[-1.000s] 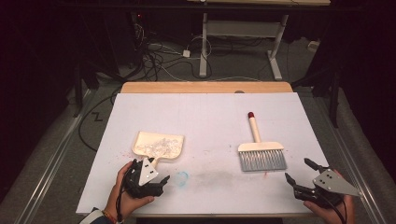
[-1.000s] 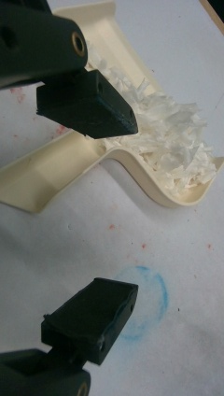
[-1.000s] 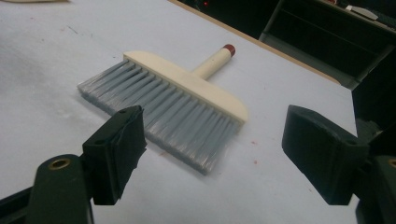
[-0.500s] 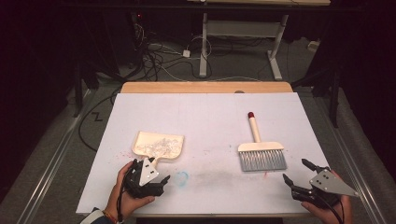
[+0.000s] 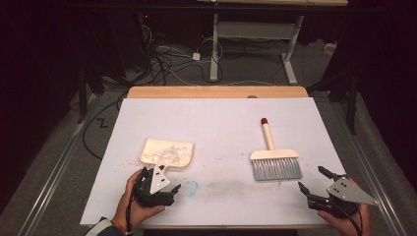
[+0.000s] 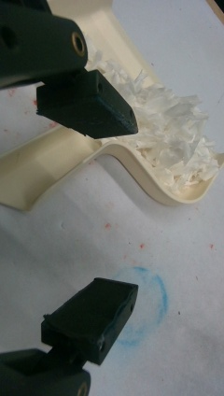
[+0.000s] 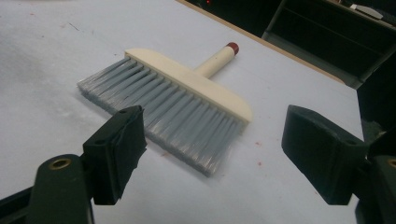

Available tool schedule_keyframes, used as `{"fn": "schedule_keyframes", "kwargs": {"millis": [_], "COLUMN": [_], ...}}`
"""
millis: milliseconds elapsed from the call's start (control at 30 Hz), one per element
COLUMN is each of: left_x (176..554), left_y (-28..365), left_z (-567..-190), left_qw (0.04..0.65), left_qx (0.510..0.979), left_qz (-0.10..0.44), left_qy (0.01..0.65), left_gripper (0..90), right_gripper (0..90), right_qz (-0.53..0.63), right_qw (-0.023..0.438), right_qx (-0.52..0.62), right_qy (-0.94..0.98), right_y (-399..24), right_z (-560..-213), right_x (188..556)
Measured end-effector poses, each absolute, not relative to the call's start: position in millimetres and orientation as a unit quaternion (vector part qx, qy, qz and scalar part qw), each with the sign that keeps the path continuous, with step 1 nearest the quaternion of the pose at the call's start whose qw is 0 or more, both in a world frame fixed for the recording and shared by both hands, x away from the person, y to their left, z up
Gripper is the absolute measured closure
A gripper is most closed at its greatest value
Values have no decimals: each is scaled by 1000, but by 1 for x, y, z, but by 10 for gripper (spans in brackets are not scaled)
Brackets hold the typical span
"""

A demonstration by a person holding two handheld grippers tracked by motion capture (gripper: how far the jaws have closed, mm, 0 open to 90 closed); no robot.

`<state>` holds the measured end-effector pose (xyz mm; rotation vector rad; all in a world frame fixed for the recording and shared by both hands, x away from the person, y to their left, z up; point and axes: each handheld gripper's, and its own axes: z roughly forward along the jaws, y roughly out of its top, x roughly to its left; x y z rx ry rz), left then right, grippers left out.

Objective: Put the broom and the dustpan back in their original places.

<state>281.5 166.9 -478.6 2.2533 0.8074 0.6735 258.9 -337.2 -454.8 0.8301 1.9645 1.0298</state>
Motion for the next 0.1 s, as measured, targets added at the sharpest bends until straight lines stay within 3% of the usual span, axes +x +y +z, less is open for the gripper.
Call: {"fn": "schedule_keyframes", "kwargs": {"millis": [100], "left_x": [282], "left_y": [167], "left_z": [-478], "left_qw": [323], "left_qx": [858], "left_qz": [257], "left_qy": [307], "left_gripper": [198], "right_gripper": [225], "right_qz": [403], "right_qw": [380], "right_qx": [323], "right_qy": [767], "right_y": [-335], "right_z": [-453], "right_x": [259]}}
